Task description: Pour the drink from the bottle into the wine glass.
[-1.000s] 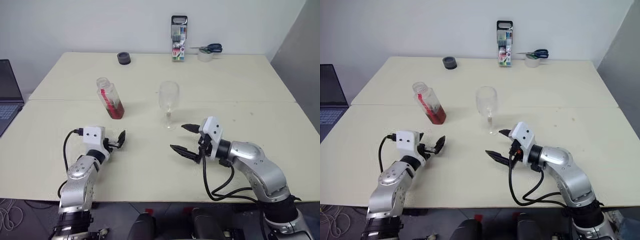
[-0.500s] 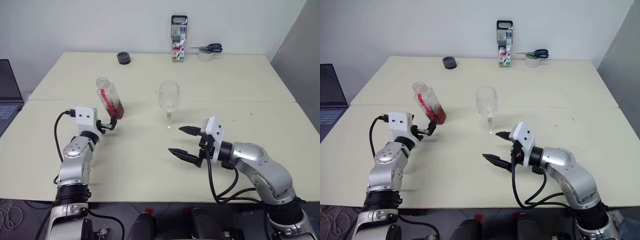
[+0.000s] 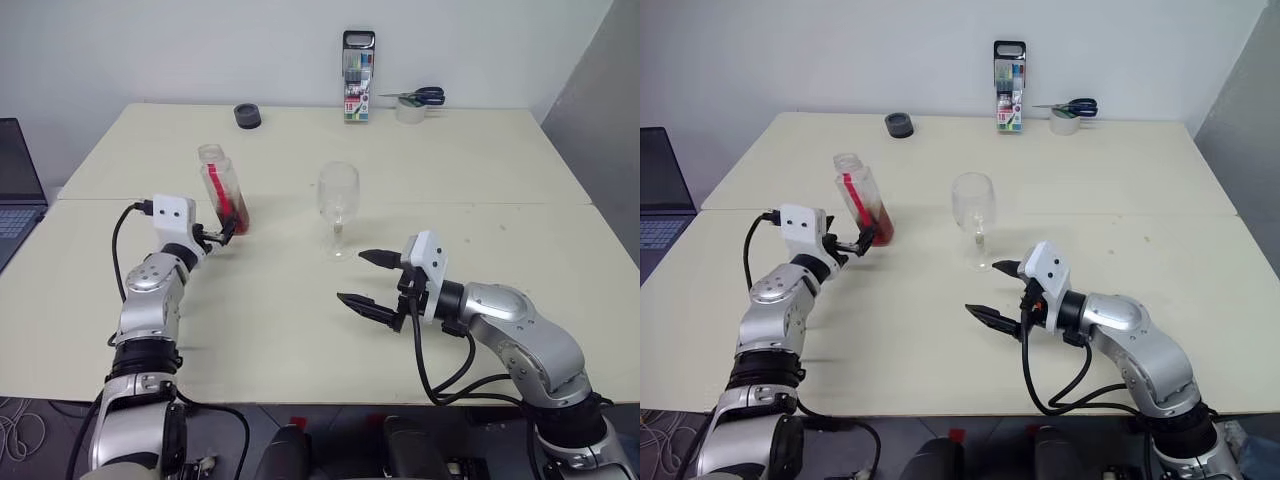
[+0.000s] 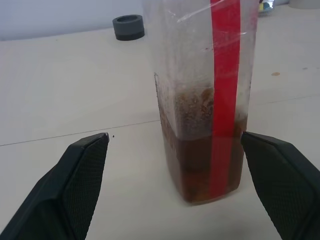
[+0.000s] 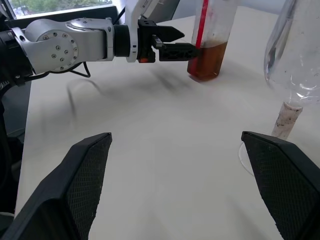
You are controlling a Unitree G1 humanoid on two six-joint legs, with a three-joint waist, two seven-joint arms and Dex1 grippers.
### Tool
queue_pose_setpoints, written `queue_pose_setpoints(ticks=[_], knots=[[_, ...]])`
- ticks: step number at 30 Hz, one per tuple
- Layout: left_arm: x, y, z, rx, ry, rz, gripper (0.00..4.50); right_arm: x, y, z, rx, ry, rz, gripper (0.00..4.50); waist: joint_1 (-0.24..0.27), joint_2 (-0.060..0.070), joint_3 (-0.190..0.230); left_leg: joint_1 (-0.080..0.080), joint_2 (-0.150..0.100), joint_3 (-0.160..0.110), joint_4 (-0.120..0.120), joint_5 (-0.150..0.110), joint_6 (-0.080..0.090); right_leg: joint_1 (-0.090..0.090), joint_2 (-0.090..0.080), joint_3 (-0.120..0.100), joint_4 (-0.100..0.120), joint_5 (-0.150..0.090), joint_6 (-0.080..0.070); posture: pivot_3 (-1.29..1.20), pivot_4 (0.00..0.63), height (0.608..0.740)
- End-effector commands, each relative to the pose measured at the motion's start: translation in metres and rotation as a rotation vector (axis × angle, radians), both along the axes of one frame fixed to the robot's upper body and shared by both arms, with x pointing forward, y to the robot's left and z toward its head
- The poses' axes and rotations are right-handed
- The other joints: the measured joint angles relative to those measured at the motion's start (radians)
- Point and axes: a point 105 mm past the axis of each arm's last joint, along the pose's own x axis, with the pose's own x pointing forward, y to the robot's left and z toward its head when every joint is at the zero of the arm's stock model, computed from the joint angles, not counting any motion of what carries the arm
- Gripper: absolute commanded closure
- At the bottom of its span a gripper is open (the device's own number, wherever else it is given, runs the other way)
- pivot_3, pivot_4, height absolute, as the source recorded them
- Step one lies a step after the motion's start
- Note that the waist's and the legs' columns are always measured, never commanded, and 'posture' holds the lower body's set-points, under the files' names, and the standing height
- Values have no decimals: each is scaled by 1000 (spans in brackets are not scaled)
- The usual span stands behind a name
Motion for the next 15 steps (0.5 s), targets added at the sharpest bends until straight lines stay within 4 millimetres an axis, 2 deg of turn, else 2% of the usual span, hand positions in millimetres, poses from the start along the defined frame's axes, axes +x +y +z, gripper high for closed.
queue_pose_setpoints(ticks=[1, 9, 15], knots=[[3, -4, 18, 45, -63, -33, 0, -6, 2, 12, 9, -52, 23, 65, 0, 0, 0, 0, 0, 0, 0, 0, 0, 0, 0, 0, 0, 0, 0, 0, 150, 740], [-4, -7, 10, 31, -51, -37, 0, -8, 0, 11, -3, -48, 22, 65, 0, 0, 0, -1, 0, 0, 1, 0, 0, 0, 0, 0, 0, 0, 0, 0, 150, 740], [-8, -21, 6, 16, -58, -47, 0, -10, -1, 9, -18, -38, 33, 65, 0, 0, 0, -5, 0, -2, 3, 0, 0, -1, 0, -1, 0, 0, 0, 0, 150, 740]])
